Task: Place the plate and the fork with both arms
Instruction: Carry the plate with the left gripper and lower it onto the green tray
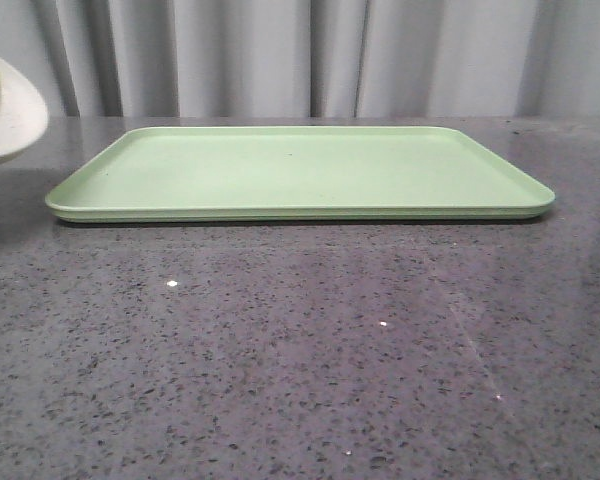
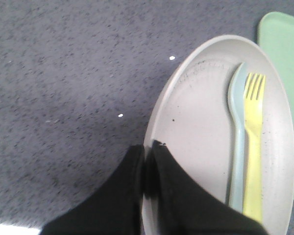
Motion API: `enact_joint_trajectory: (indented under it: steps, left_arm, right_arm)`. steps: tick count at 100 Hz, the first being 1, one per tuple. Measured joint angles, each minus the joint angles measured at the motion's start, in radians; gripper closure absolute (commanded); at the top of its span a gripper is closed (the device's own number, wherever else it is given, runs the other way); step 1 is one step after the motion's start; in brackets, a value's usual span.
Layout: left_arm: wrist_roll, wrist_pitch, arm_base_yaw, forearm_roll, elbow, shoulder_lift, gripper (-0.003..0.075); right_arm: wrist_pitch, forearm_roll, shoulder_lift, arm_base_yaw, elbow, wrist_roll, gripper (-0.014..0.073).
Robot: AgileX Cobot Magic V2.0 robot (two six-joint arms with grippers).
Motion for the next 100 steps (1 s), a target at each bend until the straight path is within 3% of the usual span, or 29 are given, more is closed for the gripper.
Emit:
enact_joint_trajectory:
  steps: [27,61,100]
  left_arm:
    - [0.019,-0.126,-0.210,-0.081,-0.031,0.137,0.0741]
    - [0.019,-0.281,-0.449,-0.215,-0.185,0.384,0.0741]
    - [0.019,-0.387,-0.560,-0.365,-0.193,0.536,0.0741]
  right_arm:
    - [0.000,0.000,0.000,0.000,0.000,0.000,0.0071]
    - [0.000,0.000,0.000,0.000,0.000,0.000,0.0071]
    - [0.000,0.000,0.000,0.000,0.000,0.000,0.0071]
